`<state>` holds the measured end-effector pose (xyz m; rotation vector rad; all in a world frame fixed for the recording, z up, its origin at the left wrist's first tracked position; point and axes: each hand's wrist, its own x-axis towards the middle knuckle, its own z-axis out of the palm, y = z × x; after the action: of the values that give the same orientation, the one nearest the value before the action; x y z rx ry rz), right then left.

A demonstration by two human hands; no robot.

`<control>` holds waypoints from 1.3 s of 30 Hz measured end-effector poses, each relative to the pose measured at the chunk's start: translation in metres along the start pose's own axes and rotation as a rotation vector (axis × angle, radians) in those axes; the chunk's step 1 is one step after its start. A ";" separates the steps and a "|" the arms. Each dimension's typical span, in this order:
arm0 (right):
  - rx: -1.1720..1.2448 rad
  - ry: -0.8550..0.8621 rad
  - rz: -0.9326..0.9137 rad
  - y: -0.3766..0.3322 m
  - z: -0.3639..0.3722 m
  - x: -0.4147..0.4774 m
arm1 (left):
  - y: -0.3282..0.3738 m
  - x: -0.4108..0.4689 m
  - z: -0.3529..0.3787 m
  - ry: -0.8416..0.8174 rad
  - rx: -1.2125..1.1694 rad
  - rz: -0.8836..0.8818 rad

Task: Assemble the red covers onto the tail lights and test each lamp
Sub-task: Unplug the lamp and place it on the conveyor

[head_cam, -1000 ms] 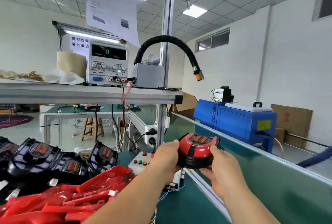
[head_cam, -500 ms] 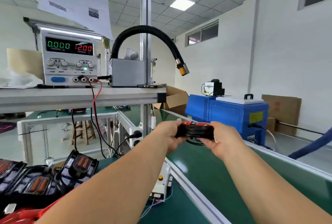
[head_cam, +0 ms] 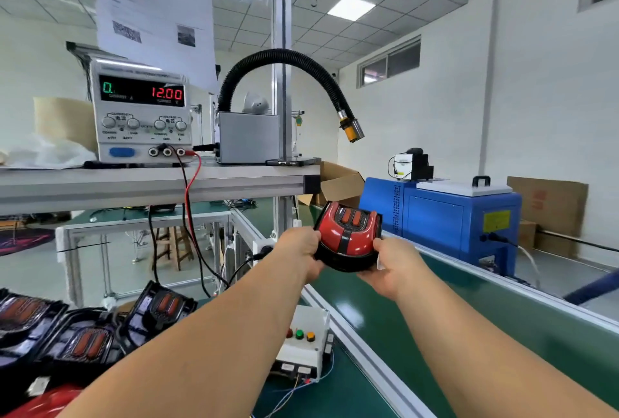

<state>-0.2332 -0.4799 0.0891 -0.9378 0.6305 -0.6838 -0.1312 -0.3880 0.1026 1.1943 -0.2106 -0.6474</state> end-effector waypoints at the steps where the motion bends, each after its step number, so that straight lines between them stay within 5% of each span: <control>1: 0.012 0.000 0.008 0.002 0.000 0.000 | 0.001 0.001 -0.001 -0.001 0.006 0.006; 21: -0.006 0.009 -0.245 0.006 -0.033 -0.022 | -0.027 -0.021 0.012 -0.210 0.183 0.115; 26: -0.100 0.134 -0.312 0.007 -0.060 -0.049 | -0.037 -0.049 0.028 -0.219 0.267 0.135; 39: -0.314 0.533 -0.418 0.008 -0.222 -0.175 | -0.153 -0.164 0.105 -0.568 0.272 -0.008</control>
<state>-0.5048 -0.4559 0.0149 -1.2034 1.0469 -1.2554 -0.3676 -0.4104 0.0318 1.2455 -0.7912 -0.9795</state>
